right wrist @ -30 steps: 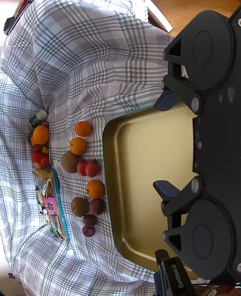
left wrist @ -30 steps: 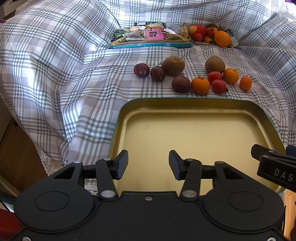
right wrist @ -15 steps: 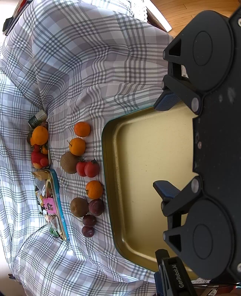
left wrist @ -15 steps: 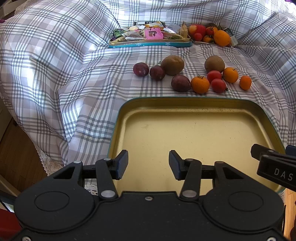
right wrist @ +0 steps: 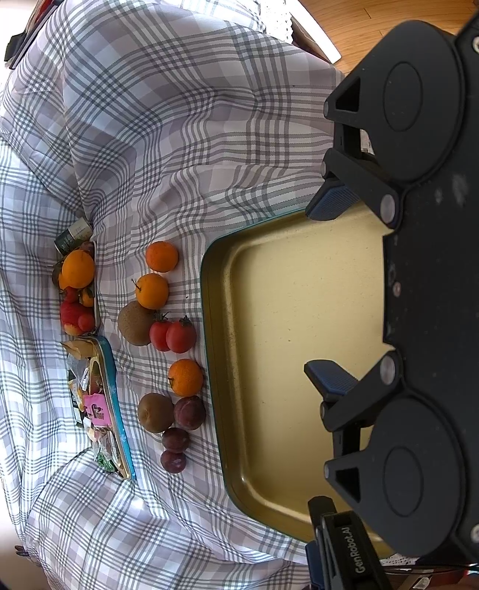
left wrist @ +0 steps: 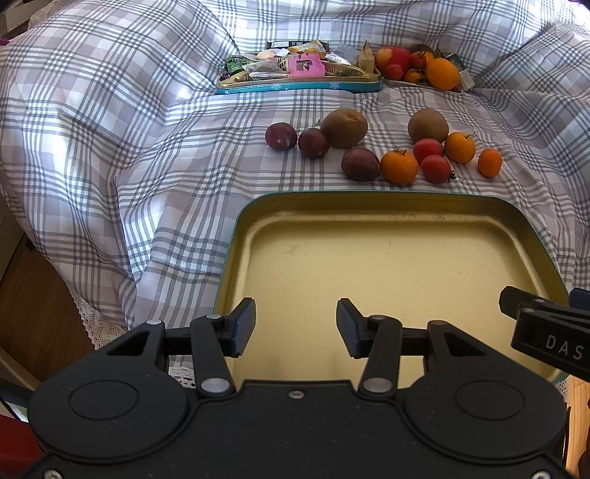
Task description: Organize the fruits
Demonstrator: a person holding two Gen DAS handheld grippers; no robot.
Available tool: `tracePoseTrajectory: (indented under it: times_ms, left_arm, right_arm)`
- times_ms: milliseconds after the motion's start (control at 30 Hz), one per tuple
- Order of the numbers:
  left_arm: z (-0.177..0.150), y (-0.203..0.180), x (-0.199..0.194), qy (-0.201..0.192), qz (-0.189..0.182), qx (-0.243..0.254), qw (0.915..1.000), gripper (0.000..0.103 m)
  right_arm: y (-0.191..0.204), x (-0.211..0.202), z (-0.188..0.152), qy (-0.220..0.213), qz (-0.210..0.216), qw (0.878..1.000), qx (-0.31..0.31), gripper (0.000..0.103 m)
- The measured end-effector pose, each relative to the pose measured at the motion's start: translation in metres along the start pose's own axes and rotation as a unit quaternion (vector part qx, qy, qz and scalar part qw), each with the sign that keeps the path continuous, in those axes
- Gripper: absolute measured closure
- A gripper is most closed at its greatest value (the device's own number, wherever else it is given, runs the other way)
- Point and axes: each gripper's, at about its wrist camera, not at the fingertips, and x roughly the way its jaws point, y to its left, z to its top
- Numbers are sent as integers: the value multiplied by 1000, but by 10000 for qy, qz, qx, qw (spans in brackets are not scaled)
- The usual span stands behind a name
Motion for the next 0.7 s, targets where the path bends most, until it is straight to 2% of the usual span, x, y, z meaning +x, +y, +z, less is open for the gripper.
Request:
tracePoseTrajectory:
  times_ms: [700]
  left_arm:
    - [-2, 0, 3, 23, 6, 6, 10000, 48]
  right_arm:
    - [0, 0, 1, 15, 9, 10000, 2, 17]
